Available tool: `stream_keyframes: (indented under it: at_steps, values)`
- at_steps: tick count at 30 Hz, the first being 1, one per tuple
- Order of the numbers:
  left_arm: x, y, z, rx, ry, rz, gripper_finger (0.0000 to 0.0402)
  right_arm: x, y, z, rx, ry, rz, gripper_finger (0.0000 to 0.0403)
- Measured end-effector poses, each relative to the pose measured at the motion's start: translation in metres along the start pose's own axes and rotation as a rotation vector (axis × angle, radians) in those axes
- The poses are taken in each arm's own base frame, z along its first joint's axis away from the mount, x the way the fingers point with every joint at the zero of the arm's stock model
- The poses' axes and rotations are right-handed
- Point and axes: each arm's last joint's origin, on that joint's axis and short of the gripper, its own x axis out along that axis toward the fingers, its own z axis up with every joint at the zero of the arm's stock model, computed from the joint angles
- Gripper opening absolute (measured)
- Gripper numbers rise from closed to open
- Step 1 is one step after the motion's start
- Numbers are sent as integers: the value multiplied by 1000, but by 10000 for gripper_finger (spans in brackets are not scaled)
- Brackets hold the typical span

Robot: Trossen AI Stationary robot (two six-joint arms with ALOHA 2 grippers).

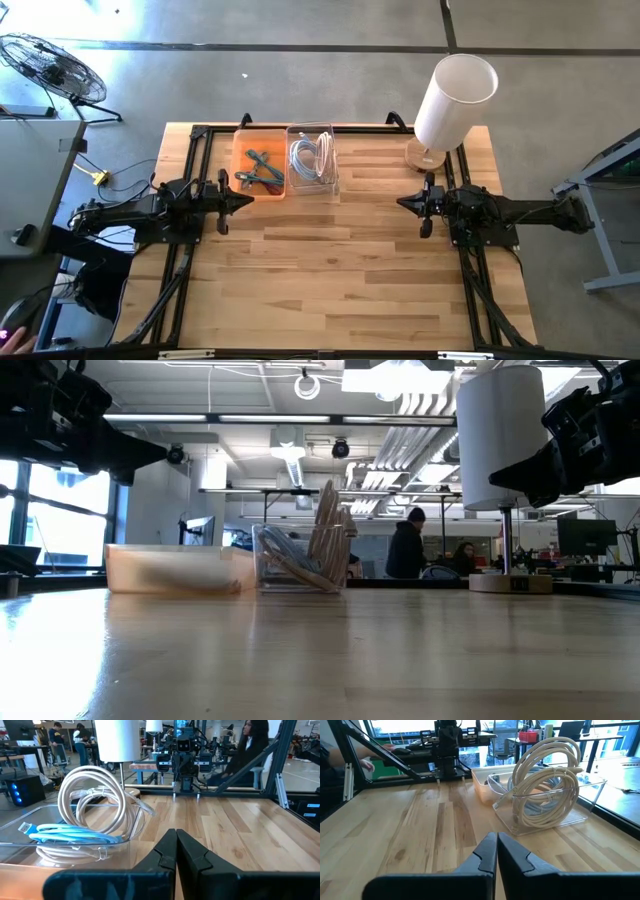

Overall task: Pick & Place USB Port
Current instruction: Return to Home Position

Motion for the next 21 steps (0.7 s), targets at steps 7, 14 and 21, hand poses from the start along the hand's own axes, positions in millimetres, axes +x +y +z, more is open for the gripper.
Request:
stream_keyframes:
  at_steps: [7, 14, 21]
  values:
    - [0, 0, 0, 0, 0, 0, 0, 0, 0, 0, 0, 0, 0, 7]
    - [0, 0, 0, 0, 0, 0, 0, 0, 0, 0, 0, 0, 0, 8]
    - [0, 0, 0, 0, -1, 0, 0, 0, 0, 0, 0, 0, 0, 7]
